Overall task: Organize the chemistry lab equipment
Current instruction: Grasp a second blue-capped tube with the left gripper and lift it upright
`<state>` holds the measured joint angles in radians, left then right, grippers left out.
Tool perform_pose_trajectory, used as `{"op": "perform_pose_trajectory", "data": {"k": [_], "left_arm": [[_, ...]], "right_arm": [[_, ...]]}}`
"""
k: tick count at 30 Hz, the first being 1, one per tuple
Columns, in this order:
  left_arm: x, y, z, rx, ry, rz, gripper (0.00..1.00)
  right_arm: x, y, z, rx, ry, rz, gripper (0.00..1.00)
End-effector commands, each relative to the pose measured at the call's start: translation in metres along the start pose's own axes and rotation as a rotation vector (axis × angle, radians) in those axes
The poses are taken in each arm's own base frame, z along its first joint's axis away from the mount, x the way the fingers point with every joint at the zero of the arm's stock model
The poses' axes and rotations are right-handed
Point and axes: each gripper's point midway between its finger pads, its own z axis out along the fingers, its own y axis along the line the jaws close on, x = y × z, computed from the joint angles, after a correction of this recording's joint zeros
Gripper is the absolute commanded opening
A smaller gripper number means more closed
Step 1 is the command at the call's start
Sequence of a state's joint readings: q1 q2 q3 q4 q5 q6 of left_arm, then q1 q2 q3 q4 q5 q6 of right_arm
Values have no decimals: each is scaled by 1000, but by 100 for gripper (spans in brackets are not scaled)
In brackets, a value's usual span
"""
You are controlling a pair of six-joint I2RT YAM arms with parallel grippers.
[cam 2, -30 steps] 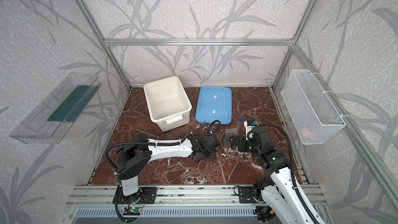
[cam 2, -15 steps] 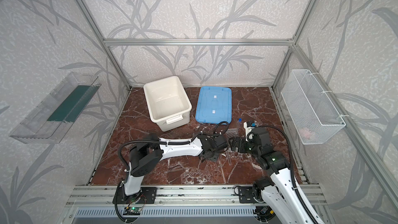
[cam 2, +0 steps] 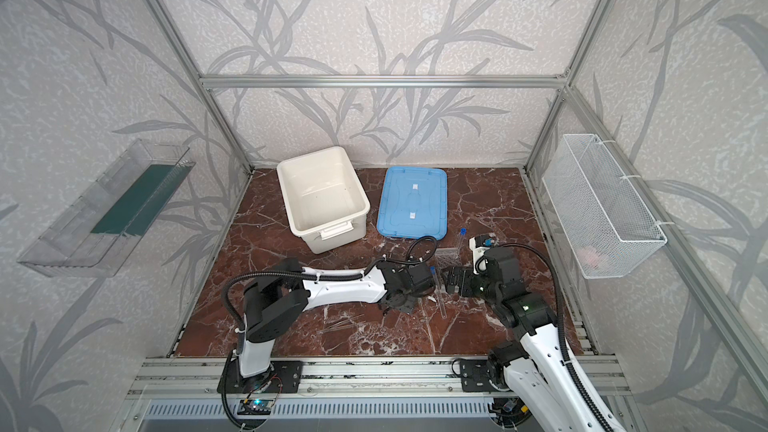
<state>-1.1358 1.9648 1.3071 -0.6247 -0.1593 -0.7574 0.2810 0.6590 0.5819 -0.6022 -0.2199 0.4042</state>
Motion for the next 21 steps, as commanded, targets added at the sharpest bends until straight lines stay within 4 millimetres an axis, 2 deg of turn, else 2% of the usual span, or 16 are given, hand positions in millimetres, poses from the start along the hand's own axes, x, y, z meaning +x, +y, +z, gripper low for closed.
{"op": "perform_pose_trajectory", "data": {"k": [1, 6, 14, 21], "left_arm": [[-5, 7, -14, 31, -59, -4, 15], [-10, 4, -33, 147, -156, 35, 15], [-13, -10, -70, 385, -344, 108, 15], [-9, -9, -82, 480, -444, 103, 15]], "right_arm": [[-2, 2, 4, -15, -2, 0, 99], [-1, 10, 6, -61, 15, 8, 99], [-1, 54, 17, -306, 109, 45, 99], [-9, 79, 34, -378, 108, 64, 93]]}}
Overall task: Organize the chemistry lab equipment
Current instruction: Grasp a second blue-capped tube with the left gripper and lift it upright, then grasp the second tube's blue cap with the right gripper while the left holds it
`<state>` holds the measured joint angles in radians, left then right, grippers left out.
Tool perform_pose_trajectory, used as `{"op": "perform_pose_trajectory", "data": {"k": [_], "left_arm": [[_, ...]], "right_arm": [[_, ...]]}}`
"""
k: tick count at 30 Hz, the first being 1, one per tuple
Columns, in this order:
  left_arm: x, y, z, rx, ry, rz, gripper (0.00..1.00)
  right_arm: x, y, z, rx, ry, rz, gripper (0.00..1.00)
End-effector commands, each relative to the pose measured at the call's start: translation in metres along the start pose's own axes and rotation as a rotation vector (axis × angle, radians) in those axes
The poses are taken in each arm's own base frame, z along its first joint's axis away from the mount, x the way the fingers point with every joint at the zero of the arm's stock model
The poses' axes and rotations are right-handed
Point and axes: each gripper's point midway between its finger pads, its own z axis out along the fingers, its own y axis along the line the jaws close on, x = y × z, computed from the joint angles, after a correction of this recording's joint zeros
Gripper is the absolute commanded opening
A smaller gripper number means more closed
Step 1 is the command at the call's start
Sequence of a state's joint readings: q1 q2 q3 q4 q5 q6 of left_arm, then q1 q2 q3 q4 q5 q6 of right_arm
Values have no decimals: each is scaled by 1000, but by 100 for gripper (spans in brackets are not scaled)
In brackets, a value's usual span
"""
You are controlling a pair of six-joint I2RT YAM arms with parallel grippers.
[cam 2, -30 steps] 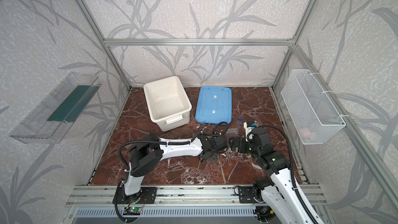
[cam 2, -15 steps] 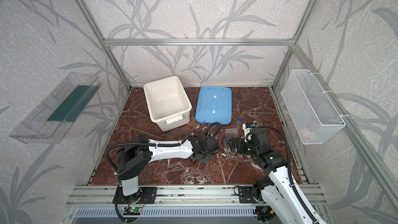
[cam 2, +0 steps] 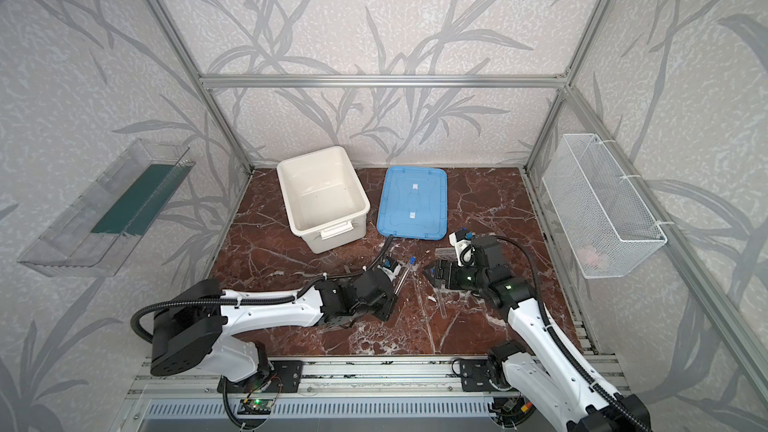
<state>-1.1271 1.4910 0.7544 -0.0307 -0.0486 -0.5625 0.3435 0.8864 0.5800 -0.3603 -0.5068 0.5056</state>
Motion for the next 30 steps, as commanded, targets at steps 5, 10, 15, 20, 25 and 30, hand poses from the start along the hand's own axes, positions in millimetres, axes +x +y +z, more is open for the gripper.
{"op": "perform_pose_trajectory", "data": {"k": [5, 10, 15, 20, 25, 30], "left_arm": [[-25, -19, -18, 111, -155, 22, 16], [-24, -18, -19, 115, -169, 23, 16], [-25, -21, -17, 123, -161, 29, 16], [-24, -22, -14, 122, -147, 38, 16], [-23, -23, -12, 125, -143, 41, 16], [-24, -24, -12, 127, -144, 39, 16]], "right_arm": [[-23, 16, 21, -73, -37, 21, 90], [-24, 29, 42, -82, 33, -18, 90], [-24, 32, 54, -89, 53, -22, 82], [-25, 33, 54, -90, 42, -26, 60], [-28, 31, 51, -86, 9, -13, 52], [-30, 29, 51, -78, -9, -3, 44]]}}
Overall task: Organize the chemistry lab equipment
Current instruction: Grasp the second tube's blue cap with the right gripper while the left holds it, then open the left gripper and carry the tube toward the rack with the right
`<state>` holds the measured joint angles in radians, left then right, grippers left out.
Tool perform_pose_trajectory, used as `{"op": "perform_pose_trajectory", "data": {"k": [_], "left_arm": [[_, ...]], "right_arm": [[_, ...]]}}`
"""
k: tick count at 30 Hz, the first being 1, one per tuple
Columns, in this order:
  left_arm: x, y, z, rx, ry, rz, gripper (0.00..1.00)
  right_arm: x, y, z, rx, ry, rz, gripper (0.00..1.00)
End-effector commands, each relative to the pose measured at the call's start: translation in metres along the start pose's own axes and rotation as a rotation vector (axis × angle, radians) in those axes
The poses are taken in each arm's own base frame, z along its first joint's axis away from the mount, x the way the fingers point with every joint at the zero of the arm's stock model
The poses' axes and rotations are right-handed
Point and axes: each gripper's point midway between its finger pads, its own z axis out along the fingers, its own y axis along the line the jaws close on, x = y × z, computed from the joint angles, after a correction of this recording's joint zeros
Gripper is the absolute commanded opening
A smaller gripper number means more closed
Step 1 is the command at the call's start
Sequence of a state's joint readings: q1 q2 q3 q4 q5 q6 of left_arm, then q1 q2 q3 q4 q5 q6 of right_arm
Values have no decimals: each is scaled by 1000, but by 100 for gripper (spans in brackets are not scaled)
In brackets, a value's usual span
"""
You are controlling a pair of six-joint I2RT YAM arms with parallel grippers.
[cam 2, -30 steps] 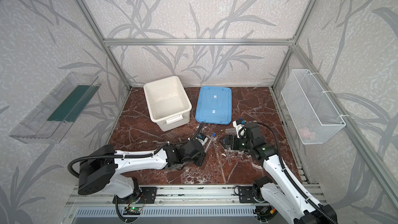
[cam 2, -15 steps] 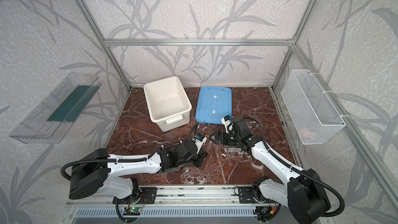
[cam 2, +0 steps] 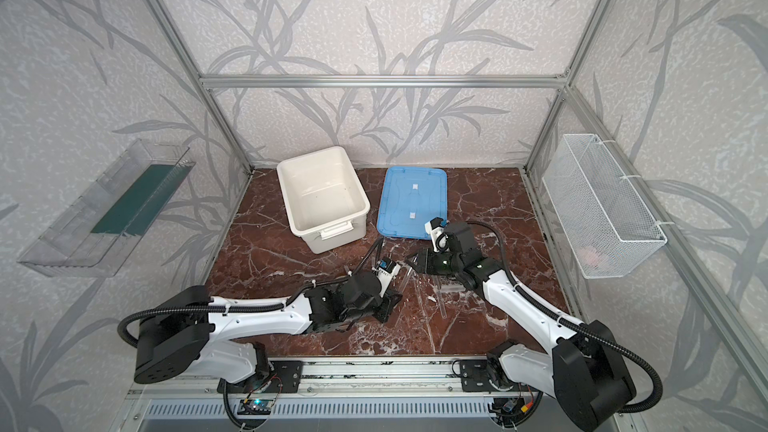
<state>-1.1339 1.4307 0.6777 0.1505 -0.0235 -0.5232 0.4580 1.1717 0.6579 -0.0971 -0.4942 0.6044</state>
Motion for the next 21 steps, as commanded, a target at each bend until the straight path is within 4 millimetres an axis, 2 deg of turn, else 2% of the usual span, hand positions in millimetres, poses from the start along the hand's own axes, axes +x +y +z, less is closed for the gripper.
{"op": "perform_pose_trajectory", "data": {"k": [1, 10, 15, 17, 19, 21], "left_arm": [[-7, -6, 1, 17, -19, 11, 16], [-10, -7, 1, 13, -32, 14, 16], [-9, -7, 3, 11, -26, 15, 17], [-10, -7, 2, 13, -27, 16, 21], [-12, -9, 1, 20, -30, 22, 38], [-12, -14, 0, 45, -29, 35, 66]], "right_arm": [[-6, 4, -2, -13, -34, -9, 41], [0, 3, -1, -18, -15, -8, 24], [2, 3, -1, -24, -10, -3, 22], [3, 2, -2, -20, -13, -4, 20], [4, 0, -3, -9, -16, -10, 19], [4, -2, -5, 0, -24, -15, 19]]}}
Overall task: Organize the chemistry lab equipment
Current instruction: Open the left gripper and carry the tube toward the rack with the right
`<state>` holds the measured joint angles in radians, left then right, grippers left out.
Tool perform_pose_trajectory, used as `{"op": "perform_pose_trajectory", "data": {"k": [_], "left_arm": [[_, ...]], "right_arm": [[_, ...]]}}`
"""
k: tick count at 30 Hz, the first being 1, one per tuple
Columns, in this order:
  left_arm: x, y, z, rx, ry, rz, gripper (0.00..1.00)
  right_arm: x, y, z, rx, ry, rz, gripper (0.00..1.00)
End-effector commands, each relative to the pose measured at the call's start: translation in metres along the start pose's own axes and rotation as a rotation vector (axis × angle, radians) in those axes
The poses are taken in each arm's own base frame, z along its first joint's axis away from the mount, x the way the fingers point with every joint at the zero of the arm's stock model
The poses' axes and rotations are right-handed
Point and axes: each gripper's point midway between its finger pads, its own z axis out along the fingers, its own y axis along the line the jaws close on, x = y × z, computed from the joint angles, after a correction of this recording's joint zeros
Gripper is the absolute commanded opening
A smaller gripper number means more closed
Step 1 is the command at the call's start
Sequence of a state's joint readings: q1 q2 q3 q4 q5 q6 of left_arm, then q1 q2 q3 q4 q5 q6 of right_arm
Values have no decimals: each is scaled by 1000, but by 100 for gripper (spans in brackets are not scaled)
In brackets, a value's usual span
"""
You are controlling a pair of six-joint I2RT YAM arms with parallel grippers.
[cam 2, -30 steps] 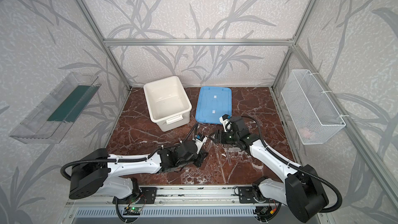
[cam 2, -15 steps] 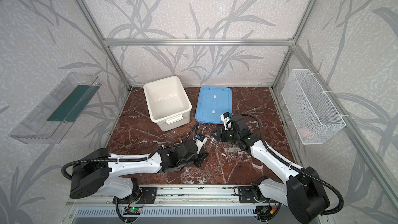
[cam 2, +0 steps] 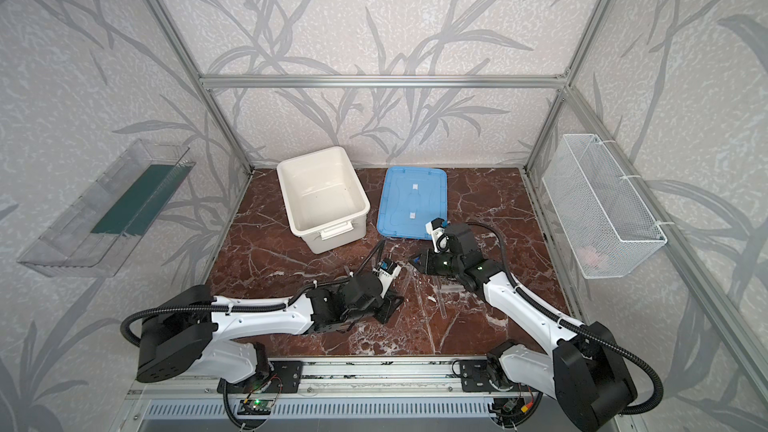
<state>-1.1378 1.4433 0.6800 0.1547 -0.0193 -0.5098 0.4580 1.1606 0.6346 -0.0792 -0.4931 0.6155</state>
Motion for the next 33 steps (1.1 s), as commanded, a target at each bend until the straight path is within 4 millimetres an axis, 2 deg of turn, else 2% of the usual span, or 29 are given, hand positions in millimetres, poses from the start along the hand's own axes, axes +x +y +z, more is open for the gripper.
{"op": "perform_pose_trajectory", "data": {"k": [1, 2, 5, 10, 15, 17, 19, 24, 33], "left_arm": [[-16, -13, -3, 46, -41, 19, 79], [-17, -15, -3, 51, -44, 14, 88], [-29, -20, -9, 71, -78, -29, 99], [-61, -29, -24, 103, -187, -192, 99], [-94, -44, -47, 175, -315, -316, 99], [-103, -43, -54, 165, -335, -355, 99], [-108, -43, -55, 153, -337, -367, 99], [-104, -41, -48, 81, -251, -433, 99], [-99, -67, -18, 119, -154, -445, 99]], "right_arm": [[1, 0, -5, 5, -23, -25, 19], [0, 0, -7, 8, -31, -29, 19], [-2, -2, -14, 35, -55, -54, 19], [-11, -8, -35, 119, -141, -119, 19], [-26, -8, -69, 193, -301, -221, 19], [-31, -9, -86, 233, -373, -265, 19], [-36, -14, -102, 294, -426, -290, 19], [-49, -29, -130, 438, -528, -329, 19], [-78, -35, -151, 580, -668, -435, 19]]}}
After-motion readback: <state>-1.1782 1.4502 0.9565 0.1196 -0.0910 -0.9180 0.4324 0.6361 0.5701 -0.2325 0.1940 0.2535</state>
